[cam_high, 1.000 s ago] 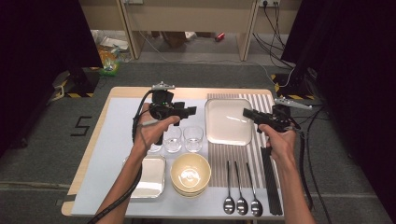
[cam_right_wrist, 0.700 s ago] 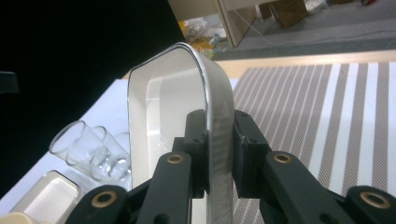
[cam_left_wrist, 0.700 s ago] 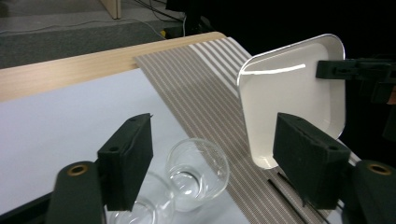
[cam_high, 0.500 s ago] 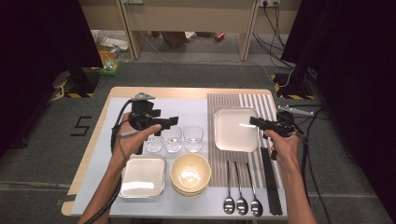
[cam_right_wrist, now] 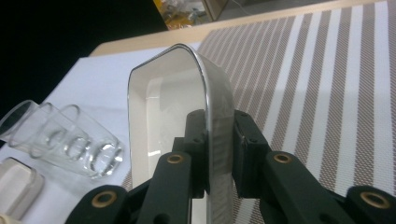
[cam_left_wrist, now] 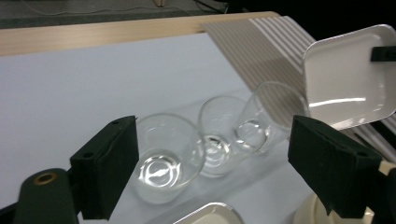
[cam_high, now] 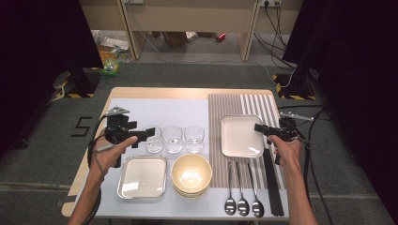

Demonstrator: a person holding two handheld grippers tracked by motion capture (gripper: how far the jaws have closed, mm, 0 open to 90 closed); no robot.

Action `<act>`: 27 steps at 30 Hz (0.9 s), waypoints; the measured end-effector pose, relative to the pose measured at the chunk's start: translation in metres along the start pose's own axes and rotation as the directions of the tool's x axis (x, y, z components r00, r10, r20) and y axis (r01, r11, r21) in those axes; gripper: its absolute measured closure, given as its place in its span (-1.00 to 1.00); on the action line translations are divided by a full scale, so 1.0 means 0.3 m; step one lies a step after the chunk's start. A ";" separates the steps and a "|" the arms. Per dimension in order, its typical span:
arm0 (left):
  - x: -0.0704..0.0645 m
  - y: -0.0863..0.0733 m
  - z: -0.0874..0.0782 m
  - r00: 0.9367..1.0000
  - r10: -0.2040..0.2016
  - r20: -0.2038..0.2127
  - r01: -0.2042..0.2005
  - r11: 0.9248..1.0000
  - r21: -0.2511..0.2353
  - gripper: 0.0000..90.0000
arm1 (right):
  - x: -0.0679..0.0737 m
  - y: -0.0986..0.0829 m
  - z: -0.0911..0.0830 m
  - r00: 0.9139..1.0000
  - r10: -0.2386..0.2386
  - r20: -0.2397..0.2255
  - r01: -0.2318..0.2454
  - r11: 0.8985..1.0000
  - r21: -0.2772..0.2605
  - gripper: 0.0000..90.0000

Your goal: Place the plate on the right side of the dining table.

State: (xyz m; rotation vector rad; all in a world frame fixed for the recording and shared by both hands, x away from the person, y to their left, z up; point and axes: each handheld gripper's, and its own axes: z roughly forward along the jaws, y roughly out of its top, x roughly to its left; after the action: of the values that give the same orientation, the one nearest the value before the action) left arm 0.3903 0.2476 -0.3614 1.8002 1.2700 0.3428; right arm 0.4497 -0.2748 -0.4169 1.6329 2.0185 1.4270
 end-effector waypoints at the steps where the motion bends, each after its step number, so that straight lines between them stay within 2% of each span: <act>1: 0.009 -0.010 -0.005 1.000 -0.006 0.000 0.006 1.000 0.007 -0.65 | -0.004 -0.004 0.004 1.000 0.004 -0.001 -0.004 1.000 0.004 0.75; 5: 0.060 -0.070 -0.033 0.999 -0.017 -0.029 0.016 1.000 -0.003 -0.65 | -0.018 -0.012 0.013 0.999 0.035 -0.022 -0.035 0.999 0.006 0.75; 9: 0.108 -0.142 -0.047 0.998 -0.029 -0.062 0.030 0.999 0.011 -0.65 | -0.031 -0.014 0.019 0.998 0.048 -0.028 -0.047 0.999 0.021 0.75; 12: 0.148 -0.196 -0.046 0.996 -0.049 -0.081 0.052 0.998 0.035 -0.65 | -0.044 -0.014 0.023 0.998 0.058 -0.024 -0.057 0.998 0.037 0.73; 14: 0.183 -0.237 -0.043 0.993 -0.077 -0.085 0.081 0.996 0.048 -0.65 | -0.051 -0.013 0.027 0.998 0.054 0.008 -0.055 0.997 0.060 0.70; 18: 0.256 -0.327 -0.039 0.984 -0.131 -0.118 0.139 0.988 0.068 -0.65 | -0.062 -0.013 0.040 0.998 0.047 0.035 -0.049 0.996 0.077 0.67; 22: 0.321 -0.398 -0.052 0.971 -0.195 -0.142 0.206 0.976 0.068 -0.65 | -0.071 -0.009 0.050 0.998 0.045 0.050 -0.050 0.994 0.100 0.63; 27: 0.355 -0.457 -0.052 0.964 -0.191 -0.186 0.211 0.973 0.094 -0.65 | -0.089 -0.007 0.068 0.997 0.050 0.064 -0.057 0.991 0.118 0.60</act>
State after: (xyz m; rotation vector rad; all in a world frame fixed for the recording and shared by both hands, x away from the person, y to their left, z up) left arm 0.3418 0.3594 -0.4860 1.7446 1.6122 0.3264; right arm 0.4717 -0.2854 -0.4400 1.7688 2.0785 1.2786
